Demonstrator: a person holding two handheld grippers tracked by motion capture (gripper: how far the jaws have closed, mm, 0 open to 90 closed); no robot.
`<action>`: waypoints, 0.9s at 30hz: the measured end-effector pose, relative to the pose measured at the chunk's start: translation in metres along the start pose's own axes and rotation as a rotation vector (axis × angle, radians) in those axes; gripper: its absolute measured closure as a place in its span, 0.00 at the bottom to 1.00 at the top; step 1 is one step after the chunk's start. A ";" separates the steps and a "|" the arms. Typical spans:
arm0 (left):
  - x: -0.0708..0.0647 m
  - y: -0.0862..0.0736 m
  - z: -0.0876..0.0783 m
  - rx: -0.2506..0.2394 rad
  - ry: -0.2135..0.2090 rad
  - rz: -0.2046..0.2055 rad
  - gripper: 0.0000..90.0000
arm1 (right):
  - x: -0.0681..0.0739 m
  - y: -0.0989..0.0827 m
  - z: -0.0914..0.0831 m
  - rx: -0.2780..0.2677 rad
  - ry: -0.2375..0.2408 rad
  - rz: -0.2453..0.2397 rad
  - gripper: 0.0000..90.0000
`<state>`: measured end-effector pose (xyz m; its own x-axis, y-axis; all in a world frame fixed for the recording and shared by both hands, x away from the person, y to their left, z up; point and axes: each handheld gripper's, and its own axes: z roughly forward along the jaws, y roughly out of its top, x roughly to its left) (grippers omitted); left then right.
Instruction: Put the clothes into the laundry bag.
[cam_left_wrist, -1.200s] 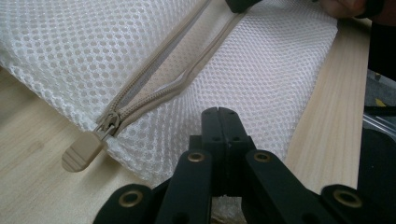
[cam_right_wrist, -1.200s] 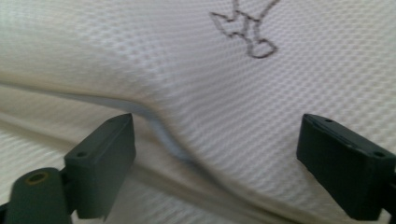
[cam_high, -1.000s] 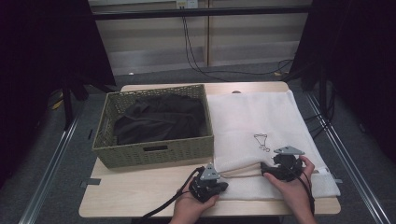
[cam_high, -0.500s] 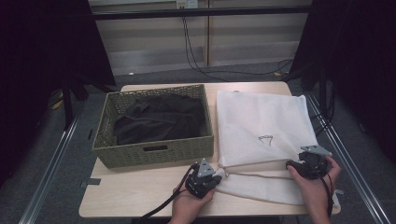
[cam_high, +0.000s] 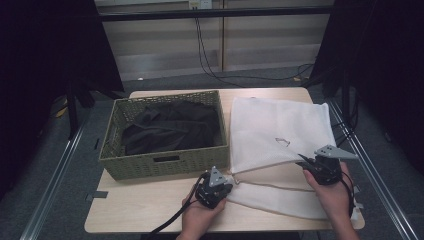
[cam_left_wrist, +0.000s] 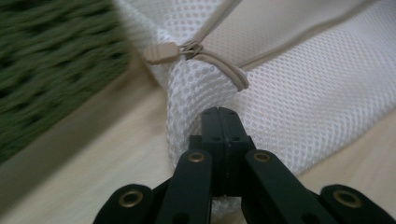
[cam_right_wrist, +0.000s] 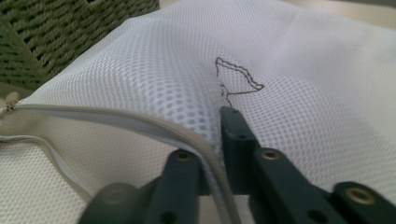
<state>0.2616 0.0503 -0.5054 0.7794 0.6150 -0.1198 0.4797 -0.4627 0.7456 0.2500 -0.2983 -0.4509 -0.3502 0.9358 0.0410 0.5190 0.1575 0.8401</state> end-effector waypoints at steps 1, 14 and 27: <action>0.004 -0.001 -0.001 -0.009 0.003 -0.033 1.00 | 0.002 0.001 0.001 0.008 -0.026 0.005 0.83; 0.013 -0.005 -0.004 -0.016 -0.061 -0.071 1.00 | -0.010 -0.003 -0.001 -0.092 0.098 0.087 1.00; 0.017 -0.009 -0.018 -0.111 -0.171 -0.080 0.89 | -0.009 0.012 0.005 -0.122 0.117 0.119 0.99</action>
<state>0.2633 0.0764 -0.5025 0.8022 0.5251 -0.2841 0.5028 -0.3374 0.7958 0.2632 -0.3036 -0.4432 -0.3834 0.9015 0.2006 0.4665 0.0016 0.8845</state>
